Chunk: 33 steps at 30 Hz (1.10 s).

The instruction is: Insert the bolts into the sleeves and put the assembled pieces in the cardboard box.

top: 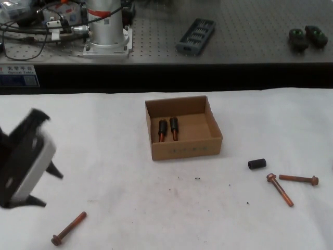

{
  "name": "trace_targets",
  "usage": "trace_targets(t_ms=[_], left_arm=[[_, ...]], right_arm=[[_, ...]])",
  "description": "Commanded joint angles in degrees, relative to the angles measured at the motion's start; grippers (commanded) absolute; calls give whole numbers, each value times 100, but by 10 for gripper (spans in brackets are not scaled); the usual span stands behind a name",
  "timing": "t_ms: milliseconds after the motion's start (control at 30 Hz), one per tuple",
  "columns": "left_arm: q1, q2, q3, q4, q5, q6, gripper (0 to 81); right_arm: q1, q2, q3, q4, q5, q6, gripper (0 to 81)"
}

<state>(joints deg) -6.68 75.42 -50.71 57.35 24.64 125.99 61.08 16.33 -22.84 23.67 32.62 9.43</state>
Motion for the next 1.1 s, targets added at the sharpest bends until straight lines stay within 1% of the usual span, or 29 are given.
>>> trace_targets(t_ms=[0, 133, 267, 500, 633, 700, 800, 1067], left_arm=[[5, -34, 30, -36, 4, 1087, 357], [-41, -34, 408, -784, 6, 1110, 401], [-90, -34, 735, -1447, 14, 1293, 405], [-502, 117, 1158, -2221, -27, 1414, 405], [-733, 421, 1157, -2475, -550, 1500, 405], [-736, 540, 1157, -2655, -821, 1542, 405], [-718, 636, 1157, -2784, -1056, 1540, 405], [-651, 689, 1157, -2731, -1095, 1540, 405]], right_arm=[[-25, -39, -15, -43, -18, 47, 66], [-25, -39, -15, -51, -18, 47, 66], [-25, -39, -15, -51, -18, 47, 66], [-25, -39, -15, -51, -18, 47, 66], [-25, -39, -15, -48, -18, 139, 66], [-25, -39, -15, -48, -18, 139, 66], [-25, -39, -15, -48, -18, 139, 66], [-25, -39, -15, -48, -18, 139, 66]])
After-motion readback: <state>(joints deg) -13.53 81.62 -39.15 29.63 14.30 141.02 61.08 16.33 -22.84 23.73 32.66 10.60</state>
